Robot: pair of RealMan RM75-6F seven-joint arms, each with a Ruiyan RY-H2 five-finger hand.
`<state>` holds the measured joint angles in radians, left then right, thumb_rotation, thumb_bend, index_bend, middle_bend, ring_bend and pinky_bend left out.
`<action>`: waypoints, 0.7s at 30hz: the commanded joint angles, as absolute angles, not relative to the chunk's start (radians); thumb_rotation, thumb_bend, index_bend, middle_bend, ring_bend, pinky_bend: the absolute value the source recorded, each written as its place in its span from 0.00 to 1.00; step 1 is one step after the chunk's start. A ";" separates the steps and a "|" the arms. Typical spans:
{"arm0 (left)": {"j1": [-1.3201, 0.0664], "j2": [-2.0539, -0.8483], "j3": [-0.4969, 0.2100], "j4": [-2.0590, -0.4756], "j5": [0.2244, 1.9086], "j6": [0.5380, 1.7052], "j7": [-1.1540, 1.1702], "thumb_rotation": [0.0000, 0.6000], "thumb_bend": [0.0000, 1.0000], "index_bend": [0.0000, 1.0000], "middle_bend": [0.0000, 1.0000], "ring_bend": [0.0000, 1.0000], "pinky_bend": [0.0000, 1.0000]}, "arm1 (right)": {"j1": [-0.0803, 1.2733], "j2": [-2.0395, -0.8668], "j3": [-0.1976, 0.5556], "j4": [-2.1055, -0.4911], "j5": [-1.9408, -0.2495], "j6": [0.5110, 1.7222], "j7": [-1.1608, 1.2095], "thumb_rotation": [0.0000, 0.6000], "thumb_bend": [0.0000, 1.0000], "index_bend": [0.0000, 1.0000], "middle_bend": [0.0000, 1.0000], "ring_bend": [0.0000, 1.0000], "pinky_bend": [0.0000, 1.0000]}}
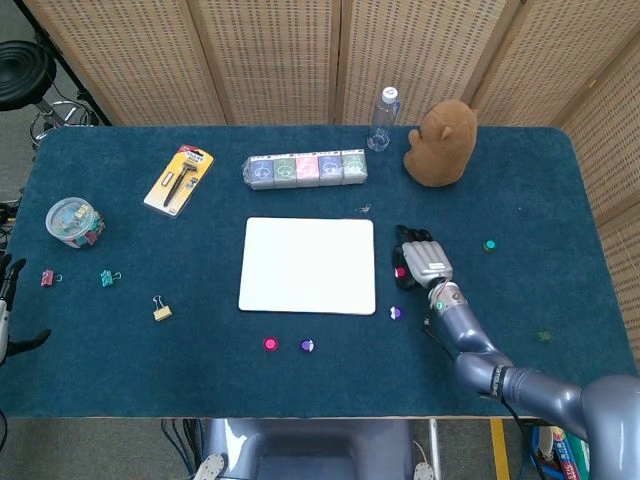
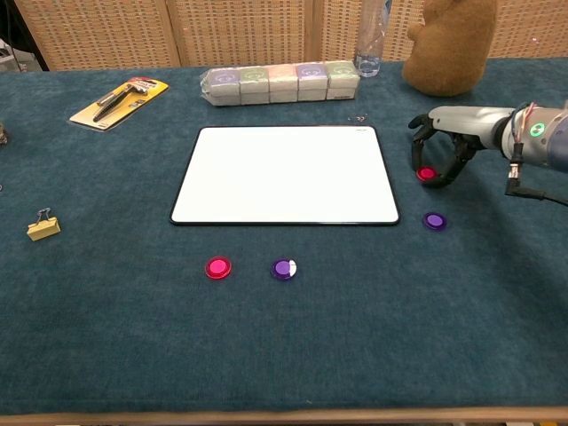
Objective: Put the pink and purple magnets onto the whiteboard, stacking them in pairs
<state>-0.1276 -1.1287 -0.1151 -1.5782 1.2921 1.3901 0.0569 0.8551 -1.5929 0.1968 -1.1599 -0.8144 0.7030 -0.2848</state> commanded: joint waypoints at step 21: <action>-0.129 -1.115 -0.114 -1.578 1.295 1.376 0.023 1.00 0.12 0.00 0.00 0.00 0.00 | 1.025 -1.665 0.271 -1.210 -0.677 0.654 -0.330 1.00 0.44 0.60 0.00 0.00 0.00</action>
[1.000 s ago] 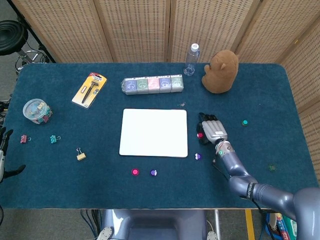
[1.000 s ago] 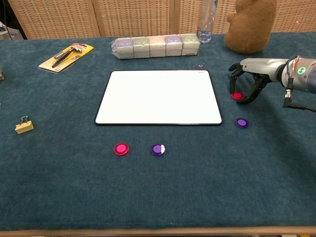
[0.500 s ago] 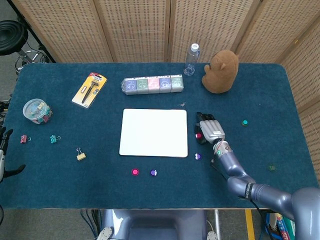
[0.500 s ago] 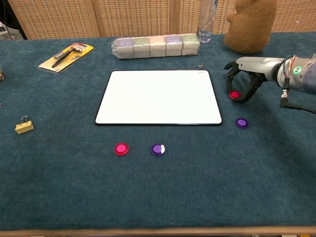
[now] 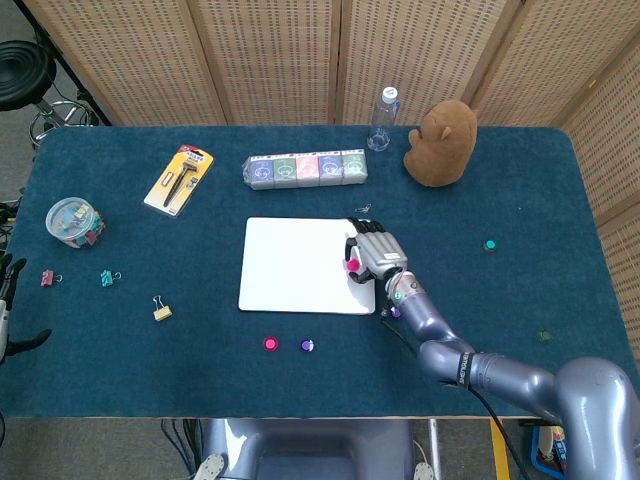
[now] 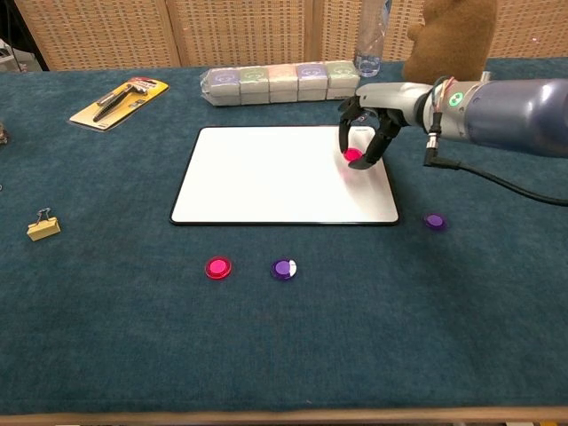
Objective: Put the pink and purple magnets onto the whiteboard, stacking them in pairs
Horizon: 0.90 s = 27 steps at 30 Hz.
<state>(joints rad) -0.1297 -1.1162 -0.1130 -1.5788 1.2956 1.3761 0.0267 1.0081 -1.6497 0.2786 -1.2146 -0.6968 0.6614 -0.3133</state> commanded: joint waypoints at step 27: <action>-0.125 -1.107 -0.107 -1.589 1.317 1.389 0.016 1.00 0.12 0.00 0.00 0.00 0.00 | 0.844 -1.333 0.092 -1.690 -0.843 0.895 -0.366 1.00 0.26 0.35 0.00 0.00 0.00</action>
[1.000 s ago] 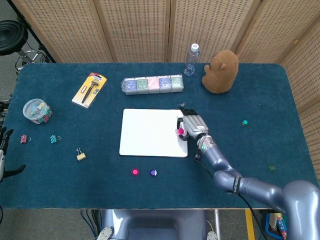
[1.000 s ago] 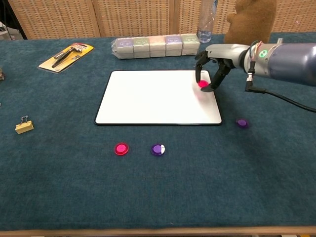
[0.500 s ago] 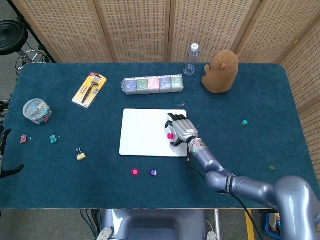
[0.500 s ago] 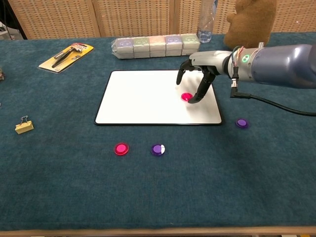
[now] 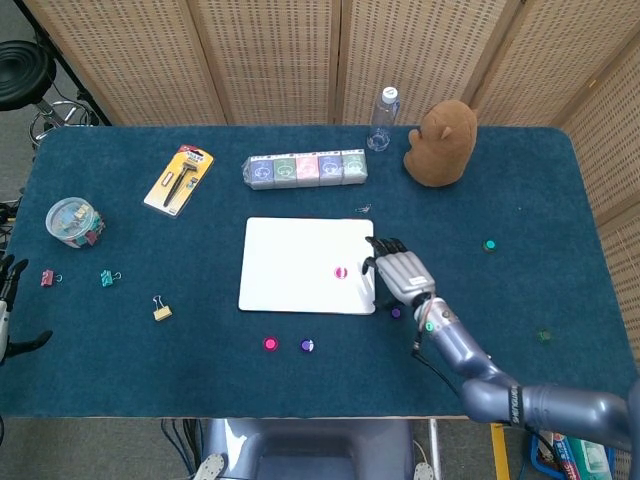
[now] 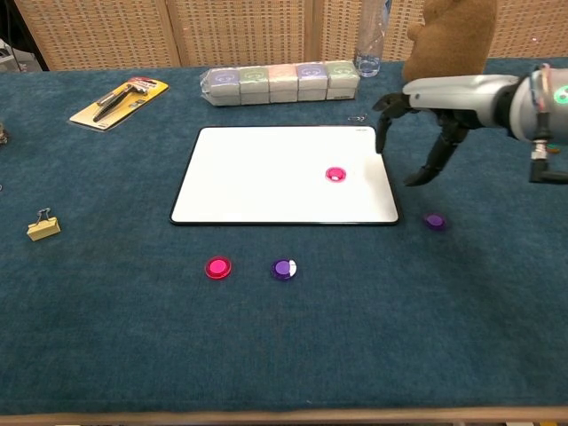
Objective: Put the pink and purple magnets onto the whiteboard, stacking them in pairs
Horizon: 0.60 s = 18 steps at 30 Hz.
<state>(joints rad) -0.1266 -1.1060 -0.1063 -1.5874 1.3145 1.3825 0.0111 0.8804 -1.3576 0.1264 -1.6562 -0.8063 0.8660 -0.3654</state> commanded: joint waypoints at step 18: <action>-0.122 -1.107 -0.105 -1.596 1.326 1.399 0.019 1.00 0.12 0.00 0.00 0.00 0.00 | 0.783 -1.393 0.050 -1.605 -0.905 0.867 -0.320 1.00 0.26 0.38 0.00 0.00 0.00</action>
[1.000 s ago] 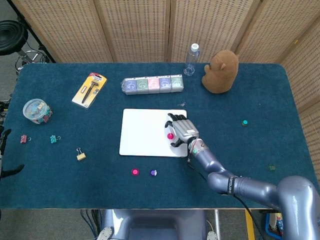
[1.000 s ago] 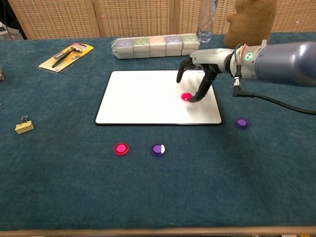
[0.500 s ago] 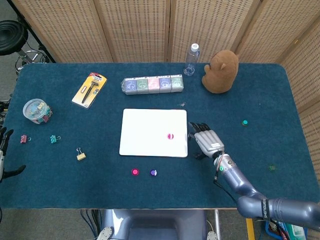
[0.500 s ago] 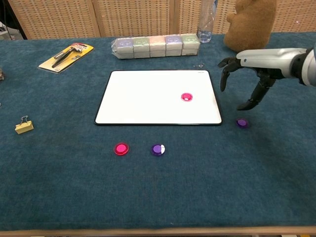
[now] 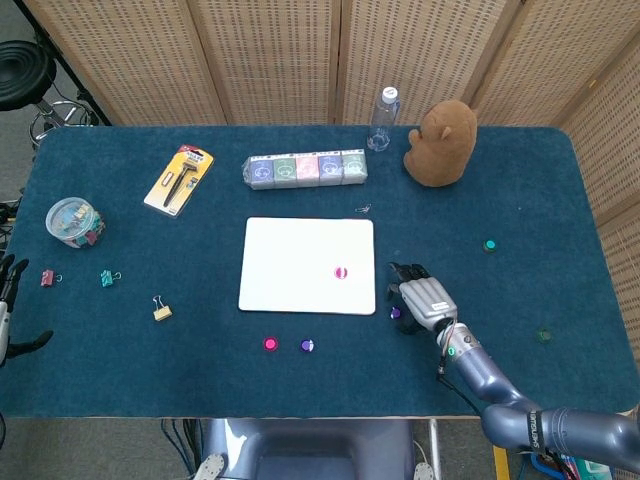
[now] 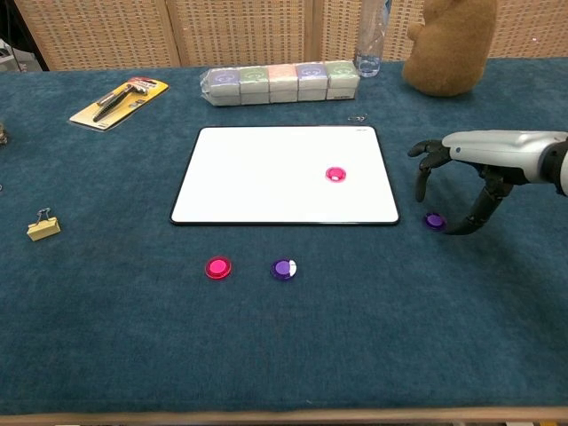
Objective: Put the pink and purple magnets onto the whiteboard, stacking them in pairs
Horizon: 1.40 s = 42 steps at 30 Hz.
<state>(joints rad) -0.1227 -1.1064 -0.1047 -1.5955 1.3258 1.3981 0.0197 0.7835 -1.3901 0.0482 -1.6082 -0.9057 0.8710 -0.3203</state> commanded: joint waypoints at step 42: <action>-0.127 -1.110 -0.104 -1.595 1.316 1.386 0.026 1.00 0.12 0.00 0.00 0.00 0.00 | 0.771 -1.468 0.069 -1.483 -0.862 0.836 -0.353 1.00 0.29 0.57 0.00 0.00 0.00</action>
<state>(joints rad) -0.1274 -1.1102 -0.1043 -1.5949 1.3164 1.3857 0.0264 0.7709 -1.4674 0.0691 -1.4832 -0.8624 0.8360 -0.3534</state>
